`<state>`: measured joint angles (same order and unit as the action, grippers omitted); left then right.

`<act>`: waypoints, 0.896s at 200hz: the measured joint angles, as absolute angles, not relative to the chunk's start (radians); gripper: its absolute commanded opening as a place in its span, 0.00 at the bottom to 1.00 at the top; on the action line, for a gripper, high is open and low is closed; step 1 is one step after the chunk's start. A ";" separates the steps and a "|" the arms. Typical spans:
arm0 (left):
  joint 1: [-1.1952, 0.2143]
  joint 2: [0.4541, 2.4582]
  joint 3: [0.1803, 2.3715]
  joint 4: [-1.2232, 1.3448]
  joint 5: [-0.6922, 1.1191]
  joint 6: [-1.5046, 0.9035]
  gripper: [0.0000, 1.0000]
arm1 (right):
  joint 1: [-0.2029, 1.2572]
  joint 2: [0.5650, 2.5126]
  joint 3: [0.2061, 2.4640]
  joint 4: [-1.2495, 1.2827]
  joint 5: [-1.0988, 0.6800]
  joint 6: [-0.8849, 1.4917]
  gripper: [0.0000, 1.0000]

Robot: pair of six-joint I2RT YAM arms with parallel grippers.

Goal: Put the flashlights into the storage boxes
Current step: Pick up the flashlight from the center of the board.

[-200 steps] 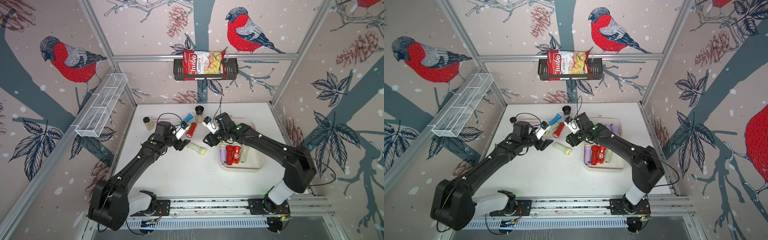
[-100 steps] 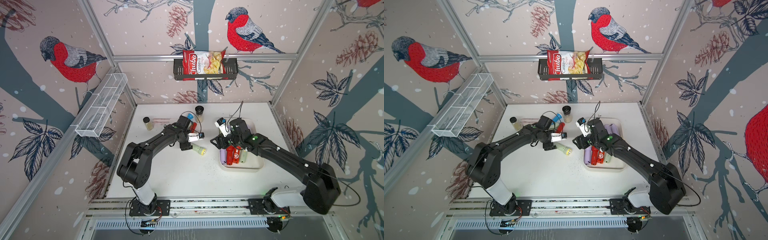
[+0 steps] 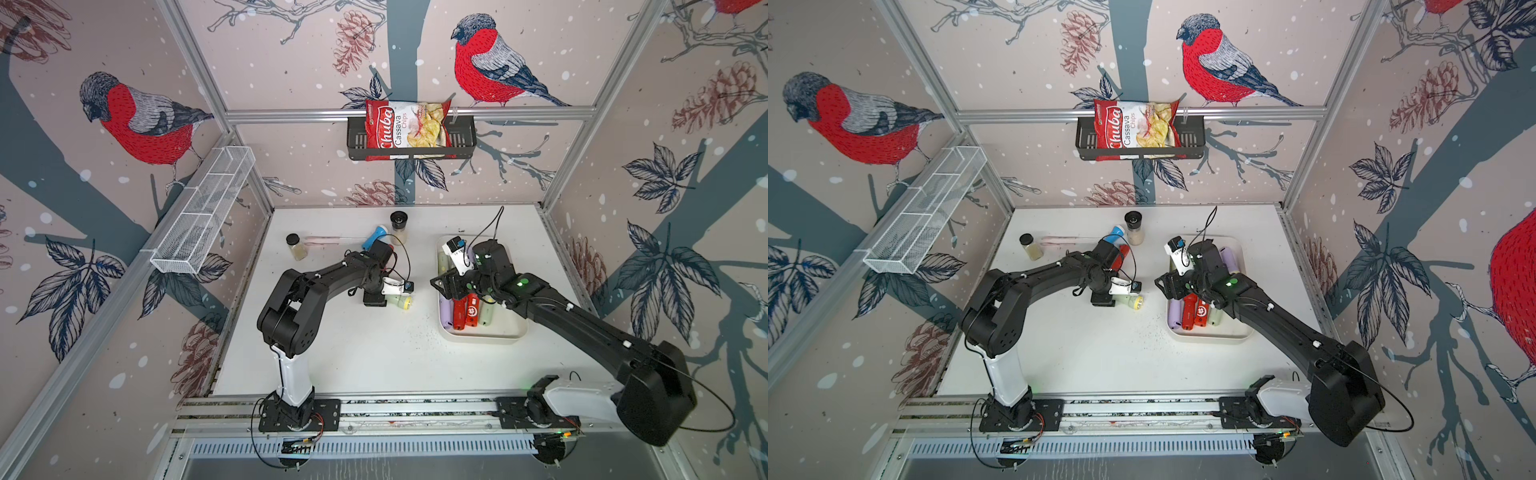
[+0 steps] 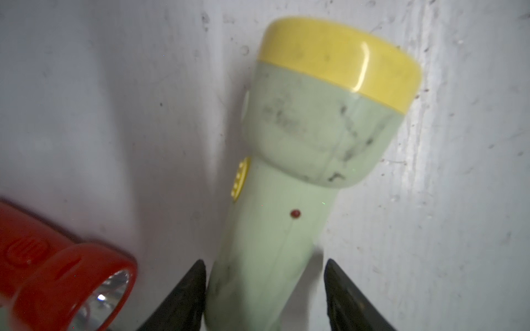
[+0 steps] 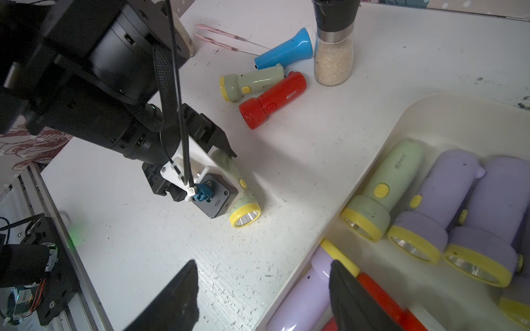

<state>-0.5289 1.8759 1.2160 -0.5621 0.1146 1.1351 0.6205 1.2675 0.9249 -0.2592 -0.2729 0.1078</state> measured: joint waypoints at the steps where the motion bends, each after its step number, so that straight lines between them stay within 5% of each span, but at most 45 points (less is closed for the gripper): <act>1: -0.529 1.877 1.216 -0.562 0.115 1.135 0.59 | 0.620 1.267 0.925 -0.259 -0.273 0.108 0.71; 55: -0.530 1.880 1.205 -0.553 0.134 1.140 0.43 | 0.605 1.227 0.898 -0.239 -0.278 0.112 0.71; 85: -0.530 1.840 1.174 -0.550 0.162 1.127 0.26 | 0.586 1.189 0.870 -0.216 -0.280 0.133 0.70; 130: -0.519 1.659 1.011 -0.402 0.263 0.945 0.23 | 0.580 1.129 0.850 -0.161 -0.241 0.156 0.69; 179: -0.519 1.407 0.752 -0.020 0.334 0.468 0.19 | 0.603 1.123 0.828 -0.076 -0.219 0.224 0.66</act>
